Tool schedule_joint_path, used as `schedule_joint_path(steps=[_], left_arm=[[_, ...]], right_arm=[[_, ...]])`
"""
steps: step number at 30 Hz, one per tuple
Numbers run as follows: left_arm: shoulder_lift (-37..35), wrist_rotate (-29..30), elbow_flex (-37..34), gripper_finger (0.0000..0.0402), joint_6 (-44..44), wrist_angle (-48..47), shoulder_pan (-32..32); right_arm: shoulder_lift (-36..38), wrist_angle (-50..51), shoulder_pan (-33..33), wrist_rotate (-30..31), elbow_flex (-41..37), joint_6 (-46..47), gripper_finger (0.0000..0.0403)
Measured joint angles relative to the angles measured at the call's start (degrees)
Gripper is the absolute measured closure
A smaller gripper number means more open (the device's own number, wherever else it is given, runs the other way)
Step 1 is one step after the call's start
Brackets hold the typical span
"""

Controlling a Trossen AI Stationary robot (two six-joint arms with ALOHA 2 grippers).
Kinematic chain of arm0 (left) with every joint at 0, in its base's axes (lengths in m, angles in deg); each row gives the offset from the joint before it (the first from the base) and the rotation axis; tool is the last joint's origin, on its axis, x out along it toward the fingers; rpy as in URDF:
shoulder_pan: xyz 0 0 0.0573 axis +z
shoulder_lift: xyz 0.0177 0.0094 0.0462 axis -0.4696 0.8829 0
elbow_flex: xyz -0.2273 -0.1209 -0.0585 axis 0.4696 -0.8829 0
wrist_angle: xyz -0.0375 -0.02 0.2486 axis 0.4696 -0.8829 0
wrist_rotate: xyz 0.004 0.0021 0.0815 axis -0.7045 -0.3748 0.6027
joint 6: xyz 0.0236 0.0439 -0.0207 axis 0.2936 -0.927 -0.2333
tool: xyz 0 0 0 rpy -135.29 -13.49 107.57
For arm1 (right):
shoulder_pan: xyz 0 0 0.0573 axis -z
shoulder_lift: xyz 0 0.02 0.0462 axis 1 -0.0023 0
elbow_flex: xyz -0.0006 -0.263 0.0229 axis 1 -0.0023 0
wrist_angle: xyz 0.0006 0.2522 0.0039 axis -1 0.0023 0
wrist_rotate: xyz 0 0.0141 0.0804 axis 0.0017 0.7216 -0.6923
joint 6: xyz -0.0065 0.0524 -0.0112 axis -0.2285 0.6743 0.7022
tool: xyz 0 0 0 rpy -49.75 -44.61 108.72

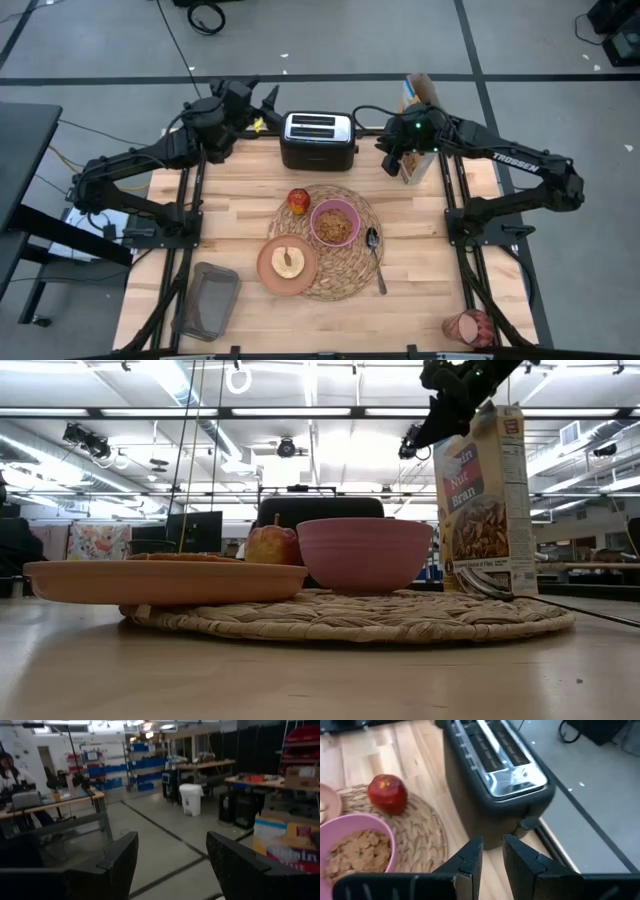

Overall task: Arrange a breakfast setting
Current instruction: Put the cup at the top side of the brown placemat

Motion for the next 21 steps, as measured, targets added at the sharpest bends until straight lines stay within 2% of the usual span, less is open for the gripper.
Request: schedule_joint_path(steps=[6,12,16,21], left_arm=[[0.0,-0.5,0.0,0.0159,4.1,-2.2,-0.9],[-0.5,-6.8,0.0,0.0159,11.7,-3.3,-3.4],[-1.1,-14.3,-0.1,0.0159,16.4,-3.7,-6.0],[-1.5,-22.5,-0.1,0.0159,17.7,-3.8,-10.4]], right_arm=[[1.1,0.0,-0.4,-0.6,0.0,0.0,0.0318],[1.1,2.9,-7.1,-4.2,0.0,2.8,0.0318],[1.7,4.6,-15.0,-3.6,0.0,11.7,0.0318],[2.4,10.5,-27.7,-0.1,1.3,28.7,0.0318]])
